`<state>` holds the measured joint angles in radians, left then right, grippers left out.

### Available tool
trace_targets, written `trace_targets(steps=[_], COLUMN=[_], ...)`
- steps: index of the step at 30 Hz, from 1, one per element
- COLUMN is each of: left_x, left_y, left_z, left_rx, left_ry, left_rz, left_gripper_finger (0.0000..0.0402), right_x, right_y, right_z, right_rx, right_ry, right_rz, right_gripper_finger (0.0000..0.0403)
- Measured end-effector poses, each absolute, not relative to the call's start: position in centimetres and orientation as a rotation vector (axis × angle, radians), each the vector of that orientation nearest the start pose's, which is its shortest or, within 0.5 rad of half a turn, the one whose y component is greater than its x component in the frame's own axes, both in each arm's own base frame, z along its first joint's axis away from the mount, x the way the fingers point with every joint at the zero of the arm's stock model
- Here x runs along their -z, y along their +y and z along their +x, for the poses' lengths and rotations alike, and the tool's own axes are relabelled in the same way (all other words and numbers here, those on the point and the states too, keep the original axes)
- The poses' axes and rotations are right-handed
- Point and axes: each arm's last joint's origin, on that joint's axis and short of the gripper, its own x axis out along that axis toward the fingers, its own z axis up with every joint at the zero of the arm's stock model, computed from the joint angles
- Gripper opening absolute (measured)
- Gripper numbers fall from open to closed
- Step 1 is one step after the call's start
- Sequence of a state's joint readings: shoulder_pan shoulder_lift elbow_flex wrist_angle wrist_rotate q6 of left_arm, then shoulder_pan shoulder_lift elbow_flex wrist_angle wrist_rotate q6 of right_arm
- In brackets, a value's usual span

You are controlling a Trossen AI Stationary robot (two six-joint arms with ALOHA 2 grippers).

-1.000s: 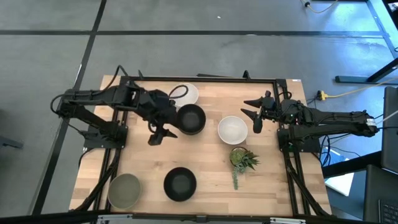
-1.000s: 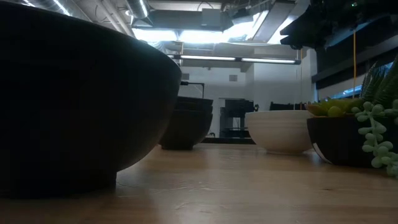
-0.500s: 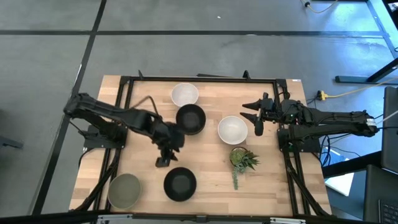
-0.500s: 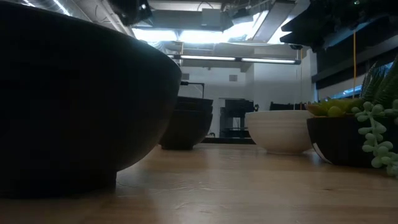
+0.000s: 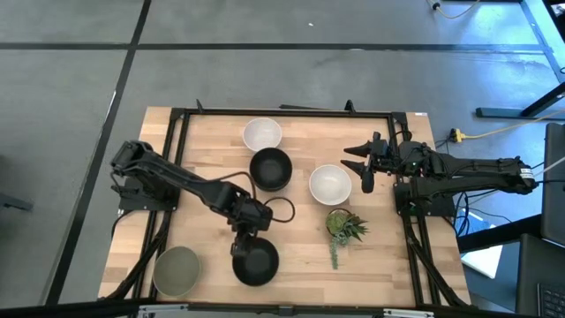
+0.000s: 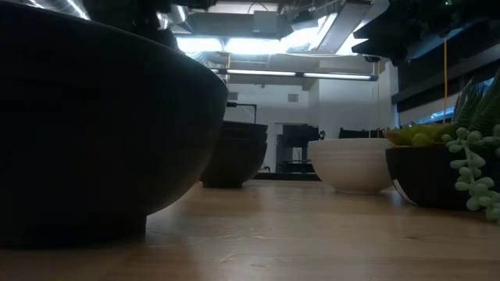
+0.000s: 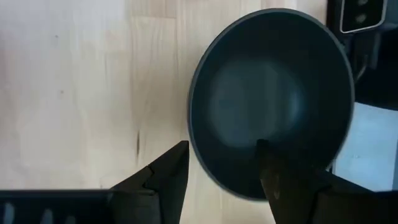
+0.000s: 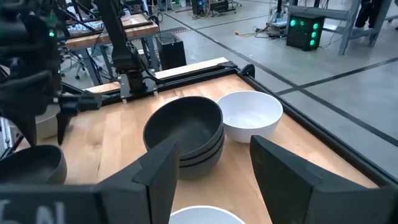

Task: Nest bowls inside each other
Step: Stack the bottom black bowl on top of the other top black bowl

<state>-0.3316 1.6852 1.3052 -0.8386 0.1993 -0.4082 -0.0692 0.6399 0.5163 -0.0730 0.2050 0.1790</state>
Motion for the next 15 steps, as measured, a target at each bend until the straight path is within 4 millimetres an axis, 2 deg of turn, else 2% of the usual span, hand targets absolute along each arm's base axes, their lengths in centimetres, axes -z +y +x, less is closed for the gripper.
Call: trace_targets(steps=[6,15], left_x=[-23.32,-23.22], left_y=[-12.16,-12.13], left_z=[31.81,31.88], left_rx=[0.188,0.112], left_ry=[1.279,1.258], left_rz=[-0.243,-0.219], left_gripper_finger=[0.0180,0.0180], right_x=[-27.16,-27.15], right_y=[-1.57,-1.58], right_z=[15.24,15.24], right_rx=[0.264,0.265], right_ry=[0.175,0.176], right_rz=[0.167,0.167], right_gripper_finger=[0.0198,0.0198])
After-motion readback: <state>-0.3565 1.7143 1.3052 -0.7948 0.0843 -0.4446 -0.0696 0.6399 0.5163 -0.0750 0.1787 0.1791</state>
